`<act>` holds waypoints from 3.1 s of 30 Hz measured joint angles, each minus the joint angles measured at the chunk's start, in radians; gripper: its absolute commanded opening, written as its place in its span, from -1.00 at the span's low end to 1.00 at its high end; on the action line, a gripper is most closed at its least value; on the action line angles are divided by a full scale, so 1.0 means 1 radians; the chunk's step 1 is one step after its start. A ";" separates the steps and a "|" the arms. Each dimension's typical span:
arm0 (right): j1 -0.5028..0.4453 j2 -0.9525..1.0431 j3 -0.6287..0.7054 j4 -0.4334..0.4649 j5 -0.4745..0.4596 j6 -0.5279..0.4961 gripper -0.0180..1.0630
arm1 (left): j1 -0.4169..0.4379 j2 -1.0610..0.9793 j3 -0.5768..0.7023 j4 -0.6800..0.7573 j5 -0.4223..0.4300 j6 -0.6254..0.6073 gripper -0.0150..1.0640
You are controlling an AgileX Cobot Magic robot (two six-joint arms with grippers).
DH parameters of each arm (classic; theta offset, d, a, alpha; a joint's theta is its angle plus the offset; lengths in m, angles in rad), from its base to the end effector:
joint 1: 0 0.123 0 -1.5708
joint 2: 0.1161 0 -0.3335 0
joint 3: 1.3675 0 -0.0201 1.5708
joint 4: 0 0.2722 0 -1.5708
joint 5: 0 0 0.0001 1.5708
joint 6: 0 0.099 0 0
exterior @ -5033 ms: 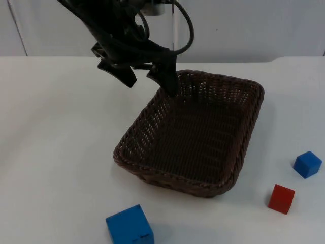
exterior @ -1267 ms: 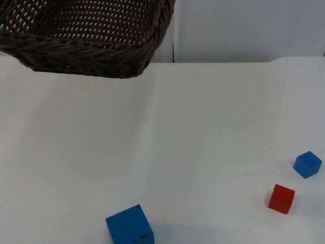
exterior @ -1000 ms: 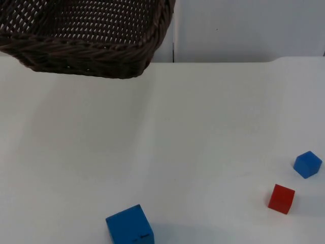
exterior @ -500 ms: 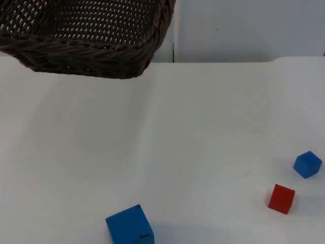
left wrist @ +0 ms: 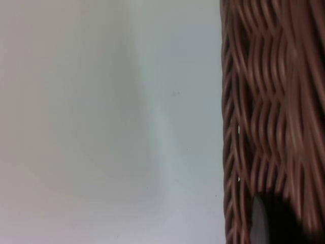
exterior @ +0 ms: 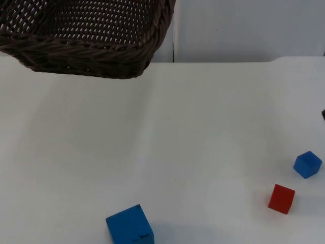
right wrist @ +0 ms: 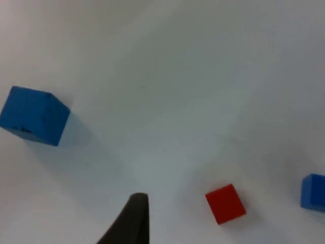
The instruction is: Pick up the basket with the left hand and place the largest block into the basket with the right hand.
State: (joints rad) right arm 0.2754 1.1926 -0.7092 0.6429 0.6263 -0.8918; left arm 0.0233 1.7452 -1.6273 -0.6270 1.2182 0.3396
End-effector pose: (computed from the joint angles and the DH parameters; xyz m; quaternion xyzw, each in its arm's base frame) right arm 0.2104 0.0956 0.2848 -0.3395 0.8703 0.1580 0.3199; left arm 0.4011 -0.0452 0.3780 0.0899 0.9365 -0.2703 0.2046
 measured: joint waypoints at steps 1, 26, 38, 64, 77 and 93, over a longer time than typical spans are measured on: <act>0.044 0.014 0.000 0.002 -0.021 -0.002 0.89 | 0.000 0.000 0.000 0.000 0.000 0.000 -0.98; 0.546 0.573 -0.002 0.016 -0.605 -0.008 0.89 | 0.000 0.000 0.000 0.000 0.000 0.000 -0.98; 0.617 0.617 -0.002 0.009 -0.698 0.000 0.89 | 0.000 0.000 0.000 0.006 0.000 0.000 -0.98; 0.620 0.779 -0.323 0.132 -0.265 -0.500 0.89 | 0.000 0.000 0.000 0.020 0.000 0.000 -0.98; 0.620 0.927 -0.517 0.149 -0.104 -0.730 0.89 | 0.000 0.000 0.000 0.023 0.000 0.000 -0.98; 0.620 0.998 -0.583 0.098 -0.044 -0.777 0.68 | 0.000 0.000 0.000 0.029 0.000 -0.006 -0.98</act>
State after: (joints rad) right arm 0.8951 2.1908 -1.2922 0.7411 0.5828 -1.6688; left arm 0.0233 1.7452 -1.6273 -0.5983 1.2182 0.3336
